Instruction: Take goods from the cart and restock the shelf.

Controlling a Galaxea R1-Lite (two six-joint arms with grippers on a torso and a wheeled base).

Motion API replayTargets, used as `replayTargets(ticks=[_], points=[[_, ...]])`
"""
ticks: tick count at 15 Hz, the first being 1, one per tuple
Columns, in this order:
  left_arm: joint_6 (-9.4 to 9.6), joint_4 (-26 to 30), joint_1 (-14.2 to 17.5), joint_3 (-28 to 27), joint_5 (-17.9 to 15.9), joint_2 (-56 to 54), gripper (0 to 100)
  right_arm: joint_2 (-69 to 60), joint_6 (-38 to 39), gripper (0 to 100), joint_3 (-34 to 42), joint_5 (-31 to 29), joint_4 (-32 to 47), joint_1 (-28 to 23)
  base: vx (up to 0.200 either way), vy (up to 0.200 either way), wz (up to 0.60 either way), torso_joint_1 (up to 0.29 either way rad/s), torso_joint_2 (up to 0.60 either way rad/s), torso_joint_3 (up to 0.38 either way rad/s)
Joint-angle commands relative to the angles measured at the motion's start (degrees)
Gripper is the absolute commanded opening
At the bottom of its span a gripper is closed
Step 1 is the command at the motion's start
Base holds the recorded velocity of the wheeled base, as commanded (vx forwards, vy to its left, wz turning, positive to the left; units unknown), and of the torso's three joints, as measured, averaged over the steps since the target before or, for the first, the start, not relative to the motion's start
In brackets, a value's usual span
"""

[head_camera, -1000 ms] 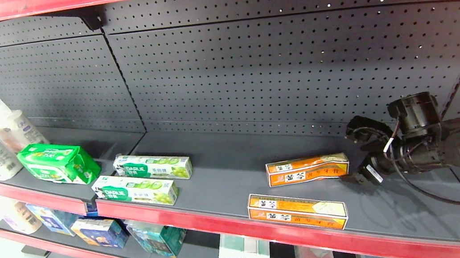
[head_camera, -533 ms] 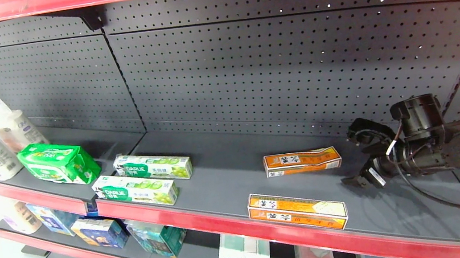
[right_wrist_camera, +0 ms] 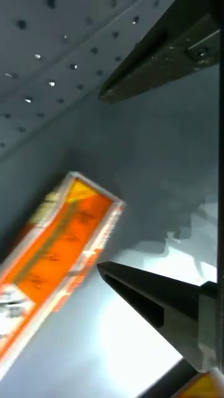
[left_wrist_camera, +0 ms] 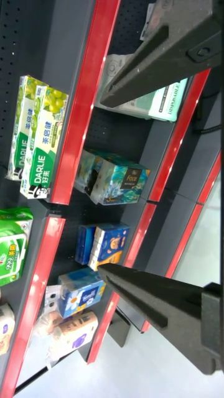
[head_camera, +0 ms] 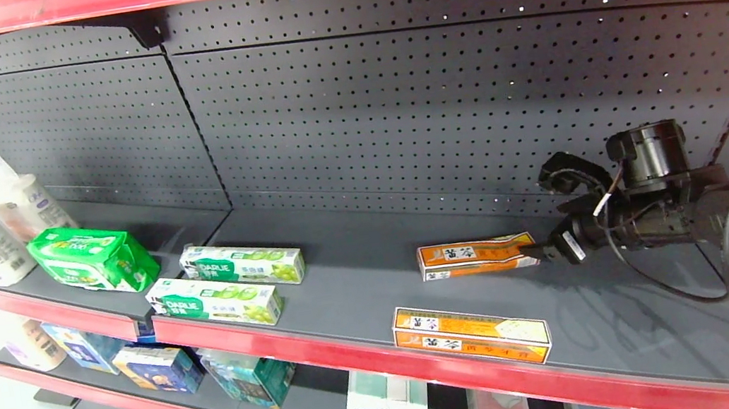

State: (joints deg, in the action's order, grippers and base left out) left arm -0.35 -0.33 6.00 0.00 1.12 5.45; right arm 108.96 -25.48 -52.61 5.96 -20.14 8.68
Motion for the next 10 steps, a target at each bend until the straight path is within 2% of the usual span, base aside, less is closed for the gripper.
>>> replayTargets(ticks=[1,5,10], points=[[0.00,-0.02,-0.02,0.00,0.02,0.09,100,1.69,2.45,100,-0.82,-3.06,0.10,0.29,0.000,0.000,0.00,0.000,0.00,0.000],[0.00,-0.02,-0.02,0.00,0.02,0.09,100,3.45,4.21,100,-1.70,-10.36,0.01,-0.15,0.000,0.000,0.00,0.000,0.00,0.000],[0.00,-0.02,-0.02,0.00,0.02,0.09,100,4.16,4.74,100,-1.79,-12.73,0.10,-0.42,0.000,0.000,0.00,0.000,0.00,0.000]])
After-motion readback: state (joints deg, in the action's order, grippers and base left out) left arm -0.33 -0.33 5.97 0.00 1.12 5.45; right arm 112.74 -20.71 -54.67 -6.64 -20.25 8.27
